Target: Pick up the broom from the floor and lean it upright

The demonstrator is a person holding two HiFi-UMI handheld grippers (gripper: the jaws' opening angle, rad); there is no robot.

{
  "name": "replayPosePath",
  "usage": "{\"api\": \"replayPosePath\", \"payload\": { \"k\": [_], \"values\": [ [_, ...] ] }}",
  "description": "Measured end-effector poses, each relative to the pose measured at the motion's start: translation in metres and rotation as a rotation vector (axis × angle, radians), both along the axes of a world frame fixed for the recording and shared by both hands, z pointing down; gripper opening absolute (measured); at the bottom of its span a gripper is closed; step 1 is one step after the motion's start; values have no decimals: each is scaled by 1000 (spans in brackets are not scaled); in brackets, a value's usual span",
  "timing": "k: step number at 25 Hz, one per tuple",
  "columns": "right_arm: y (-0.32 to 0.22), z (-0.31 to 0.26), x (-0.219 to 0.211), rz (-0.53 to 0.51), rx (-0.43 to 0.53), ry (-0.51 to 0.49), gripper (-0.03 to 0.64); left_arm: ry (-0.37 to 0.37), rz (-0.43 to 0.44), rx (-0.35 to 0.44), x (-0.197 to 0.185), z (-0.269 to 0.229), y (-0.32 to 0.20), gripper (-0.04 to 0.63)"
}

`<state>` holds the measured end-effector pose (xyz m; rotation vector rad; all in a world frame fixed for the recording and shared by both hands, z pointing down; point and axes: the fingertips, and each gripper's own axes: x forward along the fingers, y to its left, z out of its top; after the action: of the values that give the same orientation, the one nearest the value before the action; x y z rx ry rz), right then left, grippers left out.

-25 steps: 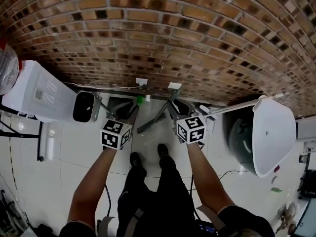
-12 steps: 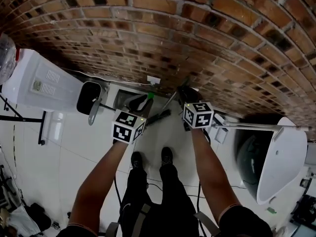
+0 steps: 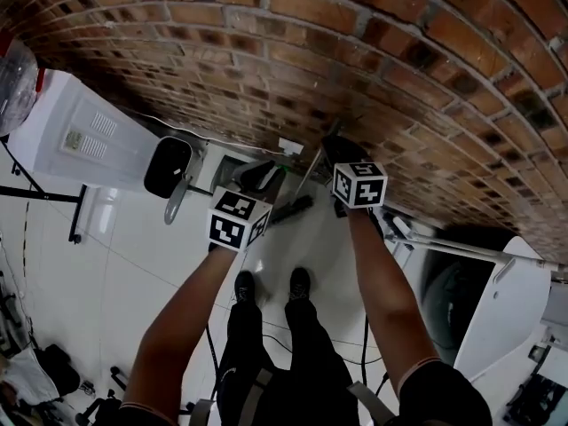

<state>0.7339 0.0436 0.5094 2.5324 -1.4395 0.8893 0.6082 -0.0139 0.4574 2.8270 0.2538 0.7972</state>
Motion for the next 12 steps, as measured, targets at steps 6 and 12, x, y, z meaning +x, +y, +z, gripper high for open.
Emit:
{"api": "replayPosePath", "payload": {
  "k": [6,12],
  "values": [
    [-6,4,4,-14,-12,-15,119,-26,-17,6,4,7,-6,83],
    [7,0,-15,-51,5,-72,284,-43,-41,13,0,6,1,83]
  ]
}}
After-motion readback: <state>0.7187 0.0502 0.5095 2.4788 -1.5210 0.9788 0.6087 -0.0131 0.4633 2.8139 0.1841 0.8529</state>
